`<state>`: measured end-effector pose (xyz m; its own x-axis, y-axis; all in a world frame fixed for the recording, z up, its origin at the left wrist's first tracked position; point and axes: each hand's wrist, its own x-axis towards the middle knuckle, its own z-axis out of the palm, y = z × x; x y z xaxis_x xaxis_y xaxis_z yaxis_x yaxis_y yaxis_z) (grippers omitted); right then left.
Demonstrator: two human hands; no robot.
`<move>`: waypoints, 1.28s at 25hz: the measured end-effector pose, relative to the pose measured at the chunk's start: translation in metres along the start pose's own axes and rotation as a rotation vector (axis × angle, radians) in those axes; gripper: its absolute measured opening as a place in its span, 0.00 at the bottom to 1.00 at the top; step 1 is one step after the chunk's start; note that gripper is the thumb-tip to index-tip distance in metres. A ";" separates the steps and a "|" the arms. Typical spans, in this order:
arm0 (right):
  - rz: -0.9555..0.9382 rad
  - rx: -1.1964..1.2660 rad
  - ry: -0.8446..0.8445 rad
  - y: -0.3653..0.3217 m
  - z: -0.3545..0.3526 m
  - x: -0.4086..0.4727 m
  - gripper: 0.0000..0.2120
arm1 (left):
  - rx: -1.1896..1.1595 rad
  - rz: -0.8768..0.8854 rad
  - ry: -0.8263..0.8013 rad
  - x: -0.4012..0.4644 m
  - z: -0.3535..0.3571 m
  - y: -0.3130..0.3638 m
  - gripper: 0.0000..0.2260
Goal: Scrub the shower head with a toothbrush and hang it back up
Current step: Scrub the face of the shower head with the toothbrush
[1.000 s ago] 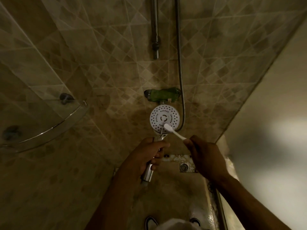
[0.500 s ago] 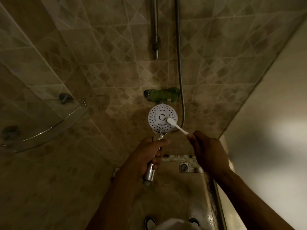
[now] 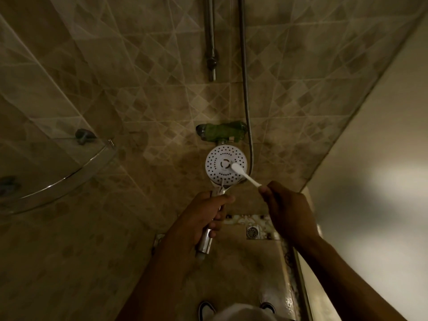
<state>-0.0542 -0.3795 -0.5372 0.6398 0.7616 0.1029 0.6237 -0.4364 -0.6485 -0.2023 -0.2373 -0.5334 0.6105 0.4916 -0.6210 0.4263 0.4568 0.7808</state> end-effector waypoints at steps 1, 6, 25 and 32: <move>-0.014 0.004 -0.043 -0.002 0.003 -0.002 0.13 | -0.006 0.008 0.003 0.000 0.001 0.001 0.14; -0.038 -0.024 -0.008 -0.002 -0.005 0.003 0.13 | 0.009 0.001 0.004 -0.001 -0.004 -0.002 0.13; 0.014 0.024 -0.070 0.007 -0.008 0.001 0.17 | 0.144 -0.030 0.046 -0.019 0.001 -0.006 0.11; -0.020 0.070 -0.078 -0.008 -0.007 0.009 0.13 | 0.237 0.008 0.101 -0.014 0.008 -0.009 0.06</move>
<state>-0.0501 -0.3723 -0.5258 0.5890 0.8060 0.0591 0.6015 -0.3883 -0.6981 -0.2090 -0.2545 -0.5316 0.5500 0.5715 -0.6091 0.5734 0.2719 0.7729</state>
